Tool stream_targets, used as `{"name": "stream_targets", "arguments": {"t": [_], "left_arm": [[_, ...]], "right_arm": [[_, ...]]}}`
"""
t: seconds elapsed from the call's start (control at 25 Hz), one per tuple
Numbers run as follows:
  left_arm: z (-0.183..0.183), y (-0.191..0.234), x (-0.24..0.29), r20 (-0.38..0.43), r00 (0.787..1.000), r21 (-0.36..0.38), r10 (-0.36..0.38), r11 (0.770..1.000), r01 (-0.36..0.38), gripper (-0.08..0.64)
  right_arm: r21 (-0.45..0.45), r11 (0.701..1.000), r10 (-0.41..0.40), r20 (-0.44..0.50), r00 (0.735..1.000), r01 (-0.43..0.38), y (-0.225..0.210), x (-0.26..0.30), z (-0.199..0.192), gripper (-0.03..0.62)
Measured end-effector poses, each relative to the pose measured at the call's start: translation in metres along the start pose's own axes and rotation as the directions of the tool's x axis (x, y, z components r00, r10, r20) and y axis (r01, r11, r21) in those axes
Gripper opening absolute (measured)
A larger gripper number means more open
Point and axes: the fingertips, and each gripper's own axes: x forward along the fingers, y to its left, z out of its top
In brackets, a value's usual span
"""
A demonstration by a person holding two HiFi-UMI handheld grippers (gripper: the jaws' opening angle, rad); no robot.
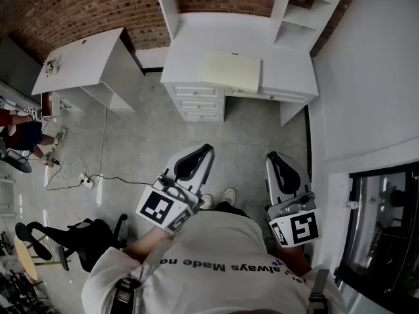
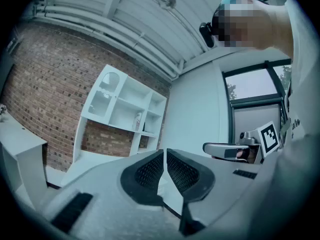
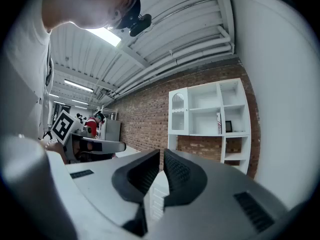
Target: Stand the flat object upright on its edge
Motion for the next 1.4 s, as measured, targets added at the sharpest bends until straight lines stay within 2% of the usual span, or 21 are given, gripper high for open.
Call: {"name": "stream_targets", "arguments": {"t": [0.12,0.4,0.76,1.08,1.4], "left_arm": [[-0.003,-0.003,0.02,-0.004,1.0,-0.006,0.006,1.0,-0.006,0.028],[-0.009,-0.008,0.062,0.002,1.0,-0.002,0.03,1.0,-0.03,0.028],[-0.019,0.015,0.088,-0.003,0.999,-0.018,0.042,0.999,-0.042,0.028],[-0.009,0.07,0.133,0.007,0.999,-0.021,0.04,0.999,-0.04,0.028],[0.003,0.15,0.19,0.002,0.999,-0.029,0.035,0.999,-0.035,0.028]], "right_arm": [[-0.014,1.0,-0.017,0.025,1.0,0.018,-0.022,-0.001,0.002,0.032],[-0.004,1.0,-0.001,0.029,1.0,0.001,-0.071,0.006,-0.004,0.032],[0.001,1.0,0.031,0.016,0.999,-0.031,-0.085,0.035,-0.017,0.032],[-0.013,0.999,0.034,0.008,0.999,-0.034,-0.111,0.098,-0.015,0.032],[-0.01,1.0,0.027,0.001,1.0,-0.027,-0.143,0.19,-0.014,0.032]]}}
